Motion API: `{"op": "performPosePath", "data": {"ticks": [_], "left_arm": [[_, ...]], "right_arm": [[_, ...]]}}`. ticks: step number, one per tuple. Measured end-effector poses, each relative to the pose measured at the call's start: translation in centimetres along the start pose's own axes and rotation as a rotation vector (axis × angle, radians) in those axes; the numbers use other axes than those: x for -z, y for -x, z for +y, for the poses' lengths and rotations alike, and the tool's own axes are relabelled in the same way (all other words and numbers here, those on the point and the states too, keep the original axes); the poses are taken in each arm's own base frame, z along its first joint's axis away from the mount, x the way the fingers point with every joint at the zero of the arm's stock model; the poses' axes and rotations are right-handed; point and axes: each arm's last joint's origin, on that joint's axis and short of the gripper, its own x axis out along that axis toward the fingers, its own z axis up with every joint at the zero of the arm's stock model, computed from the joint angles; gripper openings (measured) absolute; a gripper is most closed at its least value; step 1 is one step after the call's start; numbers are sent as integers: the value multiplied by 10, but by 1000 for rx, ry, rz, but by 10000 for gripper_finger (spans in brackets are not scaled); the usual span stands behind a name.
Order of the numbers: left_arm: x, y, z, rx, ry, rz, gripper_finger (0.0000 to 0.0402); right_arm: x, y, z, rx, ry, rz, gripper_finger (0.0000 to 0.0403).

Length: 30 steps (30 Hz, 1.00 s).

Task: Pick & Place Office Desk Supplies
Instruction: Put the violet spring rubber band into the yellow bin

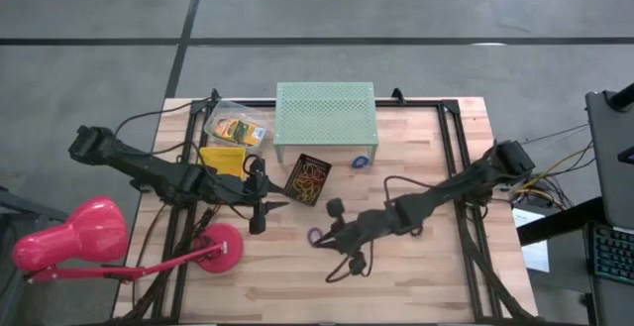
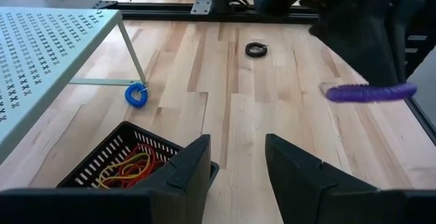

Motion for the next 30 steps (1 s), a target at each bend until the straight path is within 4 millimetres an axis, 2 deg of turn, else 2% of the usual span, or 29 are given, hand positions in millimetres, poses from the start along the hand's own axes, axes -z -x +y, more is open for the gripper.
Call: {"op": "performPosePath", "data": {"ticks": [6, 15, 19, 24, 30], "left_arm": [[0, 0, 0, 0, 1, -2, 145], [0, 0, 0, 1, 2, -4, 145], [0, 0, 0, 0, 2, -4, 145], [0, 0, 0, 0, 2, -4, 145], [0, 0, 0, 0, 2, -3, 145]], "right_arm": [[12, -17, 0, 46, -43, -113, 22], [34, -44, -14, 106, -82, -98, 22], [36, -54, -23, 126, -137, -98, 22], [39, -79, -31, 143, -242, -99, 22], [54, -121, -28, 142, -189, -52, 22]]}}
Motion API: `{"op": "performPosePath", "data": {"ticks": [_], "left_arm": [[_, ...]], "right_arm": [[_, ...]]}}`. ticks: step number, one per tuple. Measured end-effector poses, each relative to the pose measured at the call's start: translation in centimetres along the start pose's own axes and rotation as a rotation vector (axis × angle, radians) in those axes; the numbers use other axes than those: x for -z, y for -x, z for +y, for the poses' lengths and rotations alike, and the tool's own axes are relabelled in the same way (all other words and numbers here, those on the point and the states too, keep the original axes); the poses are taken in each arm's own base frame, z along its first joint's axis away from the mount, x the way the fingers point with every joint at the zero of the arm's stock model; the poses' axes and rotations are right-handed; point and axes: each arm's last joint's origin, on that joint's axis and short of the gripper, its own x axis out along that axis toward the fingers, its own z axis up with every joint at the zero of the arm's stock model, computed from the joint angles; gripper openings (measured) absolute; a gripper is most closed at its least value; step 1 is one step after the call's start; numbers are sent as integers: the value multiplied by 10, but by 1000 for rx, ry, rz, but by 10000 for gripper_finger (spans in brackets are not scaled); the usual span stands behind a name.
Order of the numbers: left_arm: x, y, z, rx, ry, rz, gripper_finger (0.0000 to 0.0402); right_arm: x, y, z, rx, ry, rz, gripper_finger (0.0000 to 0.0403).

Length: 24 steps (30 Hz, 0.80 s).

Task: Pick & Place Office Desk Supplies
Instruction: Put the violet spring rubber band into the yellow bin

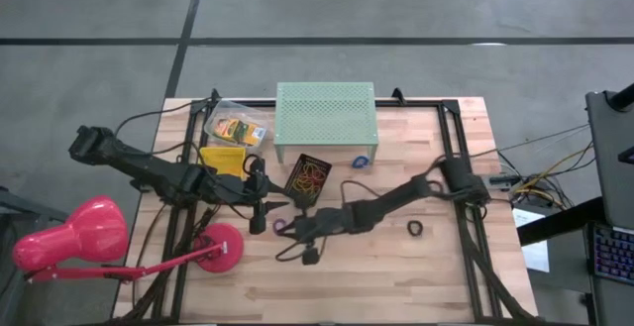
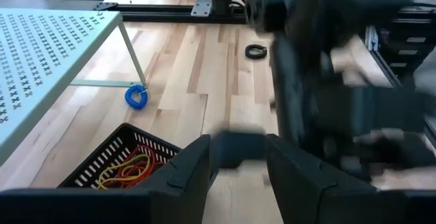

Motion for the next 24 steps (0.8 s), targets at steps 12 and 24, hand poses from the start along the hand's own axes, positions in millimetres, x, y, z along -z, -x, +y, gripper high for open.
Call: {"op": "performPosePath", "data": {"ticks": [12, 24], "left_arm": [[1, 0, 0, -1, 0, 8, 145], [0, 0, 0, 1, 2, 1, 145]], "right_arm": [[2, -25, -21, 50, -139, -22, 22], [27, -31, -37, 87, -261, 76, 22]]}}
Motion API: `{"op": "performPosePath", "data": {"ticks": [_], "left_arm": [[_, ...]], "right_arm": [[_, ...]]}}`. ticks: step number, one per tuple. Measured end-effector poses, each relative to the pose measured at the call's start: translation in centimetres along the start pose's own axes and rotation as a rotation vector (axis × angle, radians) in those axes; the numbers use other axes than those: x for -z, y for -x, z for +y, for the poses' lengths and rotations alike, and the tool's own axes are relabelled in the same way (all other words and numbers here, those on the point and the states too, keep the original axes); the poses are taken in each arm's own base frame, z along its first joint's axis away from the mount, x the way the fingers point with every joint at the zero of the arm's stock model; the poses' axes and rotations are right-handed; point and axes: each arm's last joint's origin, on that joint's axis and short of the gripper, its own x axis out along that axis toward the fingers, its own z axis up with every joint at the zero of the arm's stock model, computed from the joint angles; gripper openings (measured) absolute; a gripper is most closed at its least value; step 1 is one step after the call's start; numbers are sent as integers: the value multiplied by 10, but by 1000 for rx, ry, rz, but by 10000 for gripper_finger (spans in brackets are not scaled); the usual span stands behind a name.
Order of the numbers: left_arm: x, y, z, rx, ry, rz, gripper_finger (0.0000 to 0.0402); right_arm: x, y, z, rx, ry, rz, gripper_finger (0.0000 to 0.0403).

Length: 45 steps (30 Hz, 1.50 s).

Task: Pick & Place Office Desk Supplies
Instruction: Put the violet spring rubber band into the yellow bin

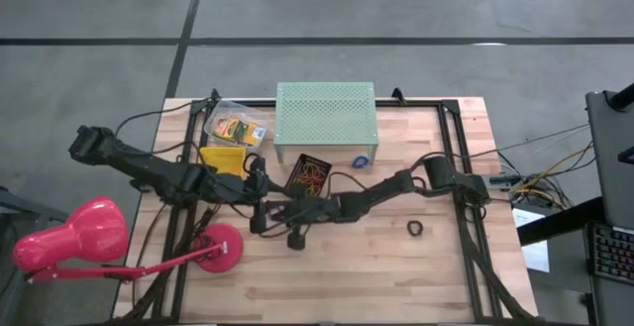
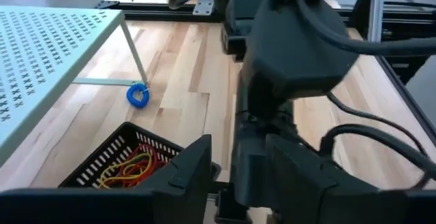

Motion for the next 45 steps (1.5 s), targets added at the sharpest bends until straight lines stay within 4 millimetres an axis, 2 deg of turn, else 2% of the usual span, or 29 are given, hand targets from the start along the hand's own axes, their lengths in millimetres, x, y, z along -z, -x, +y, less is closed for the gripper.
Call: {"op": "performPosePath", "data": {"ticks": [20, 34, 45], "left_arm": [[0, 0, 0, -1, -1, 1, 145], [0, 0, 0, -3, -3, 1, 145], [0, 0, 0, -3, -3, 1, 145]], "right_arm": [[7, -2, 0, 1, 8, 35, 24], [7, -2, 0, 1, 7, 34, 102], [5, 0, 0, -20, 11, 56, 127]]}}
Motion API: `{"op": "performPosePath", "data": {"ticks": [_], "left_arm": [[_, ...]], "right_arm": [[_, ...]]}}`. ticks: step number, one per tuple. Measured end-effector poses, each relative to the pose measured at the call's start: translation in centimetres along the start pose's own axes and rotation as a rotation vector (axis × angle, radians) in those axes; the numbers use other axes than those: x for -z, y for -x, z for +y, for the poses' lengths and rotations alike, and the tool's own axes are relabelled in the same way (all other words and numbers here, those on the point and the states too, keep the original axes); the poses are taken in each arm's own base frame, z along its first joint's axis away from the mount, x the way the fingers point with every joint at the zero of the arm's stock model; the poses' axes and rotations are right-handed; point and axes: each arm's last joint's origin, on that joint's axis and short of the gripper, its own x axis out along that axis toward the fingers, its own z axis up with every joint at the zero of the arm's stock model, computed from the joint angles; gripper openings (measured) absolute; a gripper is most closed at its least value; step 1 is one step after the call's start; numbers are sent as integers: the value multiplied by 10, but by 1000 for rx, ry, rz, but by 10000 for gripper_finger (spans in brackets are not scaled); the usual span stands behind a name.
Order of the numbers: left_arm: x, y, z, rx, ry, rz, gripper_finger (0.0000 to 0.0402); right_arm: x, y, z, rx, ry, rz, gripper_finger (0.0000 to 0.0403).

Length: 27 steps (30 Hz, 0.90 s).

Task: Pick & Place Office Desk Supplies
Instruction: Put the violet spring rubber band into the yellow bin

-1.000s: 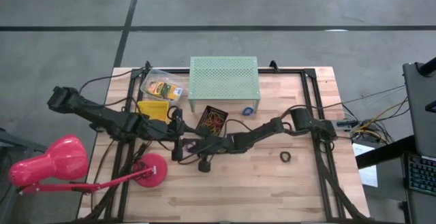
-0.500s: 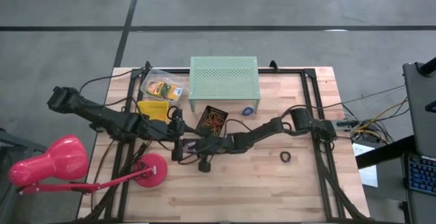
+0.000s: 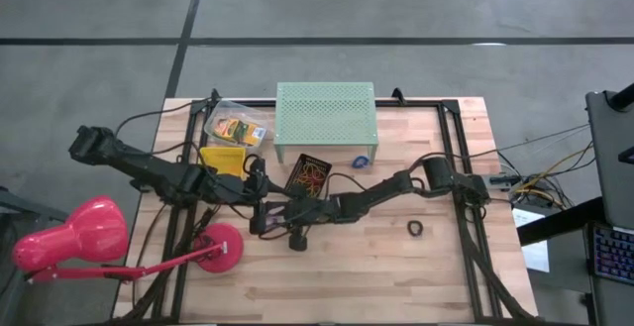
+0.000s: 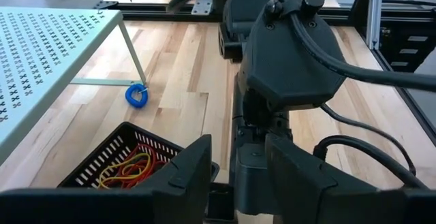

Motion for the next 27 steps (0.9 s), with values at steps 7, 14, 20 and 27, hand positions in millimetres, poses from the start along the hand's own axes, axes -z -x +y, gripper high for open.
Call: {"op": "performPosePath", "data": {"ticks": [7, 14, 20, 27], "left_arm": [[0, 0, 0, 0, 1, 3, 145], [0, 0, 0, 0, 13, 5, 145], [1, 0, 0, -1, 15, 9, 145], [1, 0, 0, -2, 14, 13, 145]], "right_arm": [[-26, 26, 0, -16, 78, 96, 114], [-43, 56, -2, -19, 108, 125, 90], [-37, 86, -7, -18, 142, 156, 76], [-33, 139, -17, 15, 141, 138, 68]]}}
